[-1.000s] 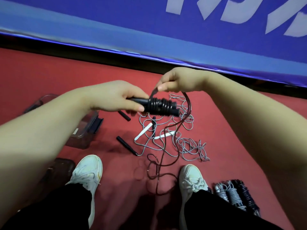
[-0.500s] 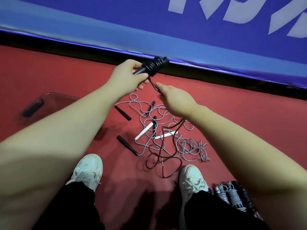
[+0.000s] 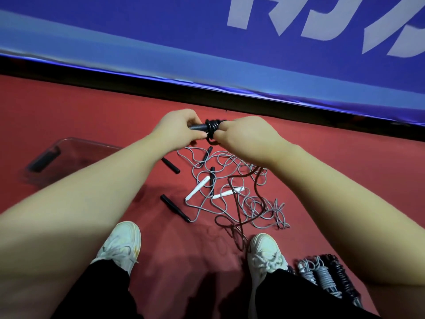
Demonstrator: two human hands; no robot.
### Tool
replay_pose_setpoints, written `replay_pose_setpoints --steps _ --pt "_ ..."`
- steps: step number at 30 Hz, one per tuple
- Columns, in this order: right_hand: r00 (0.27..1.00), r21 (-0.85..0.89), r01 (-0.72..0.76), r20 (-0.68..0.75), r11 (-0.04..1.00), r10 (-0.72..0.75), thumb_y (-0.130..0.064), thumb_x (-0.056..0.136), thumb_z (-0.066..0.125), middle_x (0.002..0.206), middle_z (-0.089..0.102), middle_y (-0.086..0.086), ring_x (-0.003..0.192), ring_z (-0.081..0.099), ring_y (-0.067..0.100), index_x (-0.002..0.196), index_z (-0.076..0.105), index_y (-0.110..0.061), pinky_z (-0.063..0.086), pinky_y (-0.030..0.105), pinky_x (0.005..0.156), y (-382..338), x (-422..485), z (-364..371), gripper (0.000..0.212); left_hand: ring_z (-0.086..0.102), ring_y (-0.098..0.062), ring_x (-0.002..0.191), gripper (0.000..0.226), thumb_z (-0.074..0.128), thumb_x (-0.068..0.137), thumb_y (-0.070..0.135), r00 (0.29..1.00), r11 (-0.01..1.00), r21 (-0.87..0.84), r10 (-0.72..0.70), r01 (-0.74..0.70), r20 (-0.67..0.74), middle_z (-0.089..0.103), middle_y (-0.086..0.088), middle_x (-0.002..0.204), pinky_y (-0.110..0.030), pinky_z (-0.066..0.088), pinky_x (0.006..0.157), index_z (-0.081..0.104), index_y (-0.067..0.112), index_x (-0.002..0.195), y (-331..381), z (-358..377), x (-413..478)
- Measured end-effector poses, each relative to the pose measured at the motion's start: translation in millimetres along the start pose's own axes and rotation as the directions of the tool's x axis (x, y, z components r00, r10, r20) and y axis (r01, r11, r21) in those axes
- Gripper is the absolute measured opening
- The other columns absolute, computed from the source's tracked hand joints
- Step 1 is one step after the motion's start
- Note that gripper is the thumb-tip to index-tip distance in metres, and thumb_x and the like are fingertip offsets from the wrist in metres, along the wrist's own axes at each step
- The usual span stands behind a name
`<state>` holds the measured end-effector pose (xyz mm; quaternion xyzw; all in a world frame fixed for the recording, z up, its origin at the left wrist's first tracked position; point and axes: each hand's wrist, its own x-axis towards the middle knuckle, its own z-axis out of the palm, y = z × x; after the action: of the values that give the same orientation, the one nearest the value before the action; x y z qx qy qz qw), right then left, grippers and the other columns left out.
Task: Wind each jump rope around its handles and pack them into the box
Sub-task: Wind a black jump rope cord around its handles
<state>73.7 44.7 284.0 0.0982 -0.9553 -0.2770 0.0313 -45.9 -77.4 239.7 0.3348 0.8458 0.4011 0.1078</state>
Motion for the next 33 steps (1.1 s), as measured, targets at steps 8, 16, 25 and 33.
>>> replay_pose_setpoints --steps 8,16,25,33 --pt "0.993 0.097 0.091 0.072 0.991 -0.098 -0.028 0.096 0.048 0.112 0.057 0.000 0.095 0.057 0.025 0.116 0.062 -0.023 0.034 0.032 0.066 30 -5 -7 0.025 0.061 -0.021 0.078 0.021 0.075 0.078 0.019 0.889 0.902 0.318 0.133 -0.291 0.438 0.063 0.002 0.078 -0.034 0.050 0.075 0.067 0.015 0.097 4 6 -15" --pt "0.928 0.629 -0.209 0.369 0.749 -0.051 -0.017 0.092 0.057 0.080 0.065 -0.007 0.065 0.053 0.009 0.107 0.069 -0.022 0.039 0.016 0.058 42 -9 -7 0.020 0.062 -0.026 0.080 0.017 0.073 0.079 0.021 0.796 0.824 0.374 0.147 -0.427 0.587 0.062 0.004 0.080 -0.042 0.052 0.073 0.063 0.027 0.093 6 8 -14" --pt "1.000 0.321 -0.009 0.011 0.947 0.006 -0.045 0.090 0.053 0.110 0.061 -0.004 0.104 0.055 0.019 0.109 0.067 -0.027 0.029 0.026 0.060 55 -1 4 0.030 0.062 -0.011 0.068 0.028 0.075 0.079 0.013 0.772 0.929 0.132 0.202 -0.346 0.603 0.065 0.011 0.066 -0.032 0.049 0.071 0.057 0.035 0.076 10 3 -23" --pt "0.910 0.914 -0.210 0.052 0.348 0.412 -0.009 0.091 0.055 0.083 0.062 0.001 0.078 0.056 0.015 0.090 0.068 -0.018 0.043 0.028 0.073 29 -15 85 0.016 0.057 -0.003 0.053 0.022 0.062 0.082 -0.008 0.928 0.903 -0.415 0.243 -0.110 0.282 0.065 0.006 0.058 -0.015 0.046 0.059 0.055 0.013 0.081 24 -11 -28"
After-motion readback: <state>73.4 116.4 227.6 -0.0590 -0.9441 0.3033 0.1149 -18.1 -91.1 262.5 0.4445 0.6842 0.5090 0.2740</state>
